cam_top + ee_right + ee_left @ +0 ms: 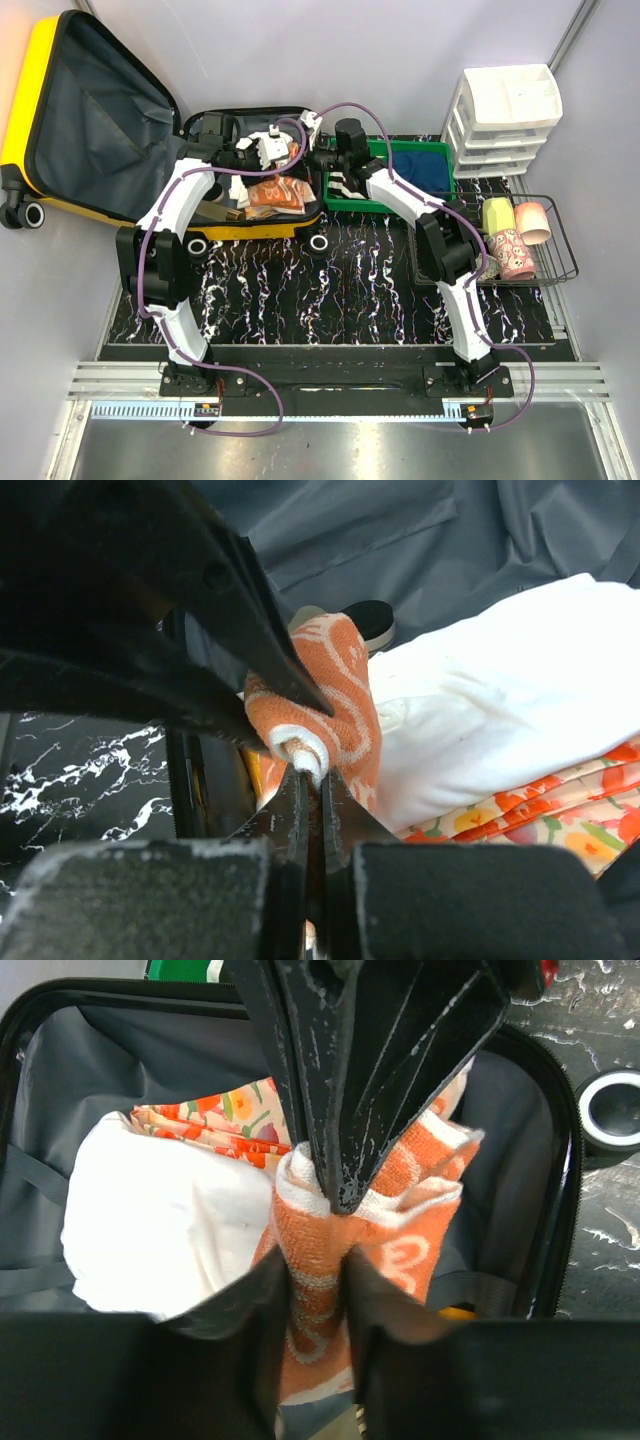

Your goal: Open, take out, and arrange the luggage

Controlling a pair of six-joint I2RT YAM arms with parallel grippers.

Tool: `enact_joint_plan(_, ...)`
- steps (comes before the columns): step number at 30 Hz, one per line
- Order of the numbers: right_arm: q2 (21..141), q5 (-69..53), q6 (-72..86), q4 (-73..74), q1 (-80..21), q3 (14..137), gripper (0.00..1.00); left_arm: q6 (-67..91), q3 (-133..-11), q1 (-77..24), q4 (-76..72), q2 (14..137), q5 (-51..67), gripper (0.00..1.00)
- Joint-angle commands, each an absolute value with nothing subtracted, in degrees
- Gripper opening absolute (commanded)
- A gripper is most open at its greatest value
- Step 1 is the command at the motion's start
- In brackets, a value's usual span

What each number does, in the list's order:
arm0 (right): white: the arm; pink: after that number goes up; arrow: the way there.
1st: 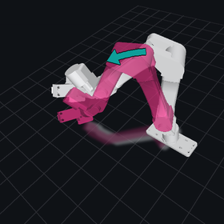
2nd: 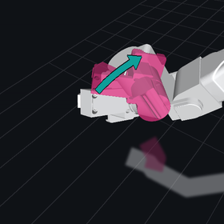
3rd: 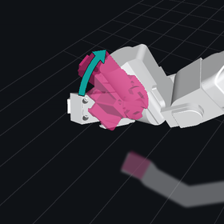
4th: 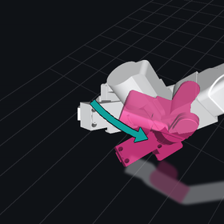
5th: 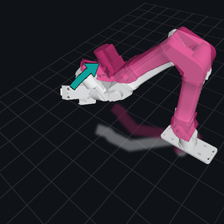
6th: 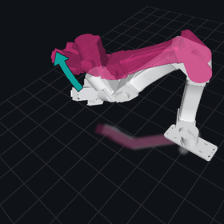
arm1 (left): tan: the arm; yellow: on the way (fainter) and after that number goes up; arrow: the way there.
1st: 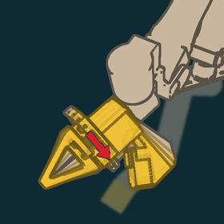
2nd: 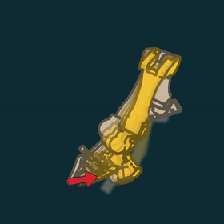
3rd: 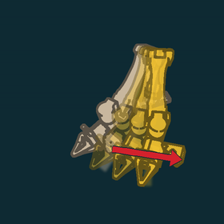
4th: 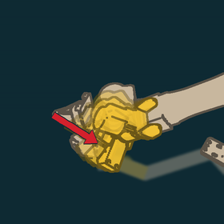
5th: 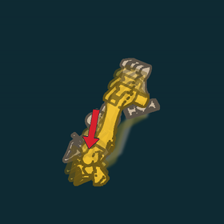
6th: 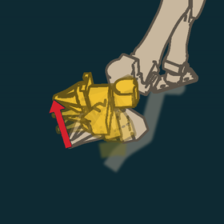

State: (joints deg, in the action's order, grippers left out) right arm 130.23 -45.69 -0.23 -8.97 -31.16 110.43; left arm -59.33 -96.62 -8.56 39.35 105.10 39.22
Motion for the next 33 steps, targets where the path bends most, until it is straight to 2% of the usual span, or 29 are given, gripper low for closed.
enact_joint_plan(1,124.55,-44.21,-0.35,-11.33,-31.11,110.57,0.0,-55.83,-99.23,-8.79,36.83,100.46,41.58,0.5)
enact_joint_plan(2,123.76,-43.6,1.74,-11.77,-30.85,110.39,0.0,-54.42,-99.23,-8.79,35.7,100.11,41.05,0.57)
enact_joint_plan(6,119.2,-42.45,3.6,-13.62,-29.1,109.78,0.0,-47.65,-99.23,-8.09,31.91,97.74,39.29,0.7)
enact_joint_plan(8,117.78,-42.54,5.79,-14.06,-27.25,108.99,0.0,-44.92,-99.05,-7.56,29.9,96.77,39.03,0.83)
enact_joint_plan(10,115.58,-42.89,7.11,-13.89,-25.06,108.46,0.0,-42.38,-98.97,-7.38,28.75,96.07,37.8,0.87)
enact_joint_plan(14,112.24,-43.59,8.7,-11.7,-21.46,105.04,0.0,-39.64,-98.96,-7.29,27.51,95.71,35.42,0.91)
enact_joint_plan(23,108.9,-45.97,6.16,-4.05,-13.89,97.39,0.0,-36.48,-98.53,-7.47,27.69,96.68,34.98,0.93)
enact_joint_plan(27,113.98,-46.23,2.55,1.82,-11.7,98.26,0.0,-35.07,-99.05,-7.38,27.68,97.29,35.24,0.93)
enact_joint_plan(33,124.53,-50.01,9.58,3.95,-9.84,104.76,0.0,-35.07,-97.74,-7.47,28.3,97.21,33.67,0.94)
